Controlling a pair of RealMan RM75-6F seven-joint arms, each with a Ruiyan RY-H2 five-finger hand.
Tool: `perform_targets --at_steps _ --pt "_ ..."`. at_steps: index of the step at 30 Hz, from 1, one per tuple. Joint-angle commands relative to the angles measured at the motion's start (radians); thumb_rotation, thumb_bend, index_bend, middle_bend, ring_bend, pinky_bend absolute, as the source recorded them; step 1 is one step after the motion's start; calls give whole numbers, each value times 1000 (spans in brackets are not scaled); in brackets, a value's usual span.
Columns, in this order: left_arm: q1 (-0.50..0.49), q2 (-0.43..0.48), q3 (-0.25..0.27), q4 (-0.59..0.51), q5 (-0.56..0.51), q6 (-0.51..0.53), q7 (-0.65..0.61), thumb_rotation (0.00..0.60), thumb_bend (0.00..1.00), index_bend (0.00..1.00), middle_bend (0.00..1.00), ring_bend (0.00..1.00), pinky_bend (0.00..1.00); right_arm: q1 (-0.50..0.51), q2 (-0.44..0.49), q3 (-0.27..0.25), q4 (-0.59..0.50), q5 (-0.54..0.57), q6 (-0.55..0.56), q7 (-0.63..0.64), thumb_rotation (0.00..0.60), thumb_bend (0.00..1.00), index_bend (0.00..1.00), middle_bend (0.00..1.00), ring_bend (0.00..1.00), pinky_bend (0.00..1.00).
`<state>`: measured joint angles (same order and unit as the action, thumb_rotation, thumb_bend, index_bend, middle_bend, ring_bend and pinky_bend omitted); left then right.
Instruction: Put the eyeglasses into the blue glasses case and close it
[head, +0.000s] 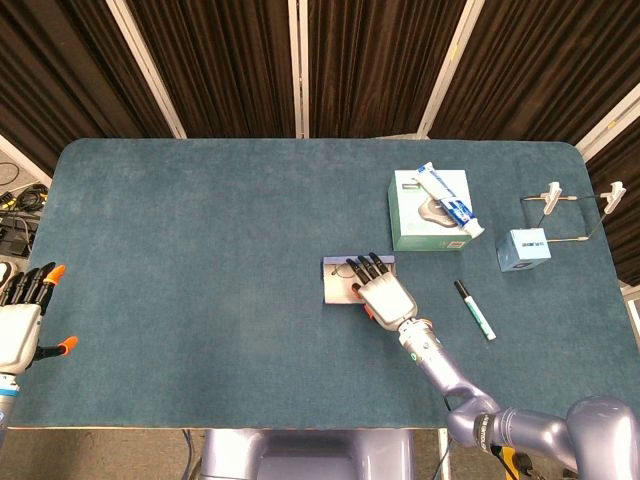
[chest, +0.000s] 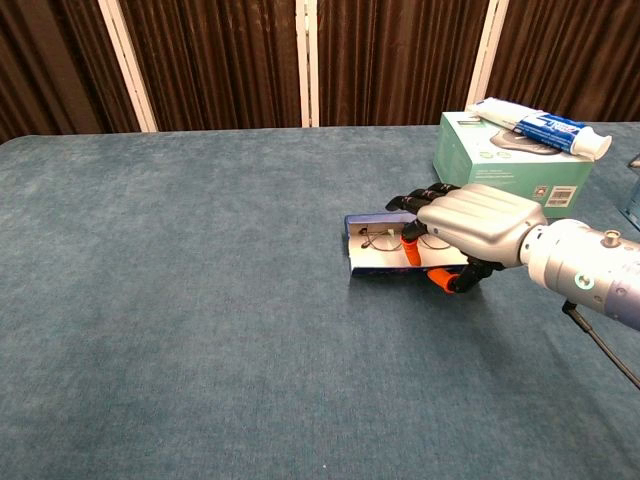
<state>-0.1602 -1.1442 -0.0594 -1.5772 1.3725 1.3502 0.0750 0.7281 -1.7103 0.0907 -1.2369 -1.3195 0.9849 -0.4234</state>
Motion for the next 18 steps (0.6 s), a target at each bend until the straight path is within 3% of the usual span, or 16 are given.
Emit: perform_targets --at_steps 1,12,16,18 --pt "0 0 0 -1 0 1 0 600 0 0 0 0 0 -4 -2 -4 7 -14 8 13 600 417 583 73 0 0" --pt "1 1 3 -7 6 1 3 600 0 0 0 0 0 -30 42 -32 -34 -73 45 50 600 420 643 94 0 0" --pt "3 4 7 -13 14 6 -1 600 0 0 0 0 0 -52 126 -63 -122 -111 68 41 600 421 645 94 0 0" --pt "7 9 12 -22 31 17 -7 600 0 0 0 0 0 -84 219 -106 -213 -150 102 16 600 421 645 94 0 0"
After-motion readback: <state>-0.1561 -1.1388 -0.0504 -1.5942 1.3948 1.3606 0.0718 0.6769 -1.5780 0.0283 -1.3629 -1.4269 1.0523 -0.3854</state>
